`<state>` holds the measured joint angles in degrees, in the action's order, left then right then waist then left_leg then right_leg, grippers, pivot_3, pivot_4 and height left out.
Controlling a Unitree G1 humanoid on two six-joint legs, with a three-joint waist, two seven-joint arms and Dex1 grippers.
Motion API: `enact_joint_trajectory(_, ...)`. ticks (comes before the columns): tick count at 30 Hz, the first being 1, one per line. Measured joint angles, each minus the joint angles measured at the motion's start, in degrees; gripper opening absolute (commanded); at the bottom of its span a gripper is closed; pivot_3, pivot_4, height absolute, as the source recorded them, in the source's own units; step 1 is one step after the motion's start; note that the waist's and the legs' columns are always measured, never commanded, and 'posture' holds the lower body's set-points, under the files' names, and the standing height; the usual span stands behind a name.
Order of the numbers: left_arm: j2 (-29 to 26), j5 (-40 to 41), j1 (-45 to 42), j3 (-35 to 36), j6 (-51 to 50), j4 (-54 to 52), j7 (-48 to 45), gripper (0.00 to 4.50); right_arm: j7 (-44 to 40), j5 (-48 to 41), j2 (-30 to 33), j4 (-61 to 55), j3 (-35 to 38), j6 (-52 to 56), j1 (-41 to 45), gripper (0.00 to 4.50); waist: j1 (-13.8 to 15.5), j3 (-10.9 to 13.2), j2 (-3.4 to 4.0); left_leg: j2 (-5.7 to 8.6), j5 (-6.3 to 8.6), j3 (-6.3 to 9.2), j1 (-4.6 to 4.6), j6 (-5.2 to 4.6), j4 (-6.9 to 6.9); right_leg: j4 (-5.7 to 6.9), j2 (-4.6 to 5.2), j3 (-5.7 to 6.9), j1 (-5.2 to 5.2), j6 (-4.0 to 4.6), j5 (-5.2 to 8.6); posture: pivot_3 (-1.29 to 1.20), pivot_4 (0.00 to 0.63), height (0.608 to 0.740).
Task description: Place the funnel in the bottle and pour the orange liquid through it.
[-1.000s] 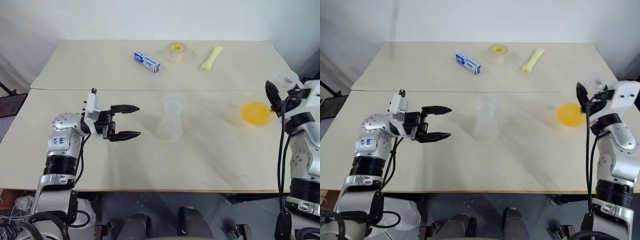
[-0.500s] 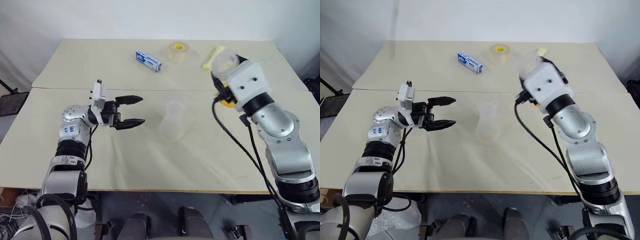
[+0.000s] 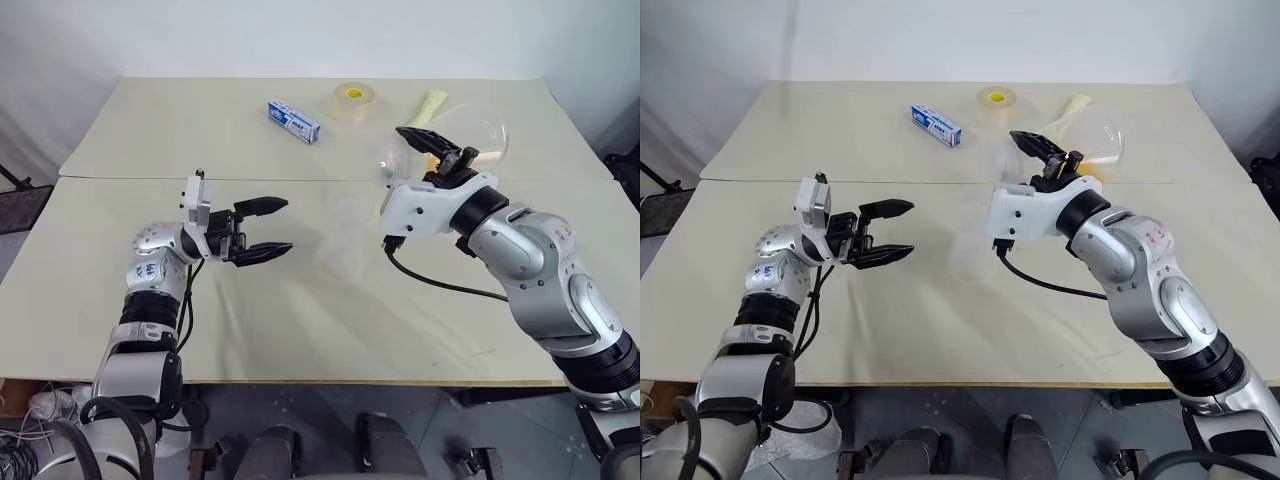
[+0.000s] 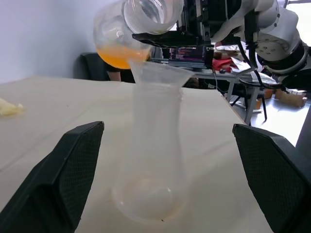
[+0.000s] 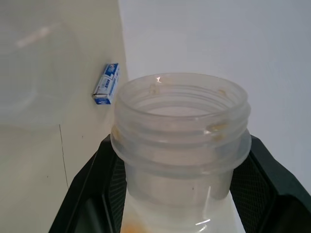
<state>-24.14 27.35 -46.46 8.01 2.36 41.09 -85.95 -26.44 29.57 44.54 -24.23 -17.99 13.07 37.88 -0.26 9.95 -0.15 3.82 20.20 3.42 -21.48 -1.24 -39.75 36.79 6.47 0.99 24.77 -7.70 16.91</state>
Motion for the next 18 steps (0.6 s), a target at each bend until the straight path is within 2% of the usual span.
enact_joint_trajectory(18, 1.3, 0.5, 2.3, 0.5, -1.6, -4.7, 0.7, 4.50, -3.4, 10.2, -1.7, 7.8, -0.4, -13.9, 4.6, 2.43, 0.0, 0.0, 0.00, 0.00, 0.00, 0.00, 0.00, 0.01, -0.01, -0.02, 0.00, 0.01, -0.01, 0.00, 0.00, 0.00, 0.150, 0.740)
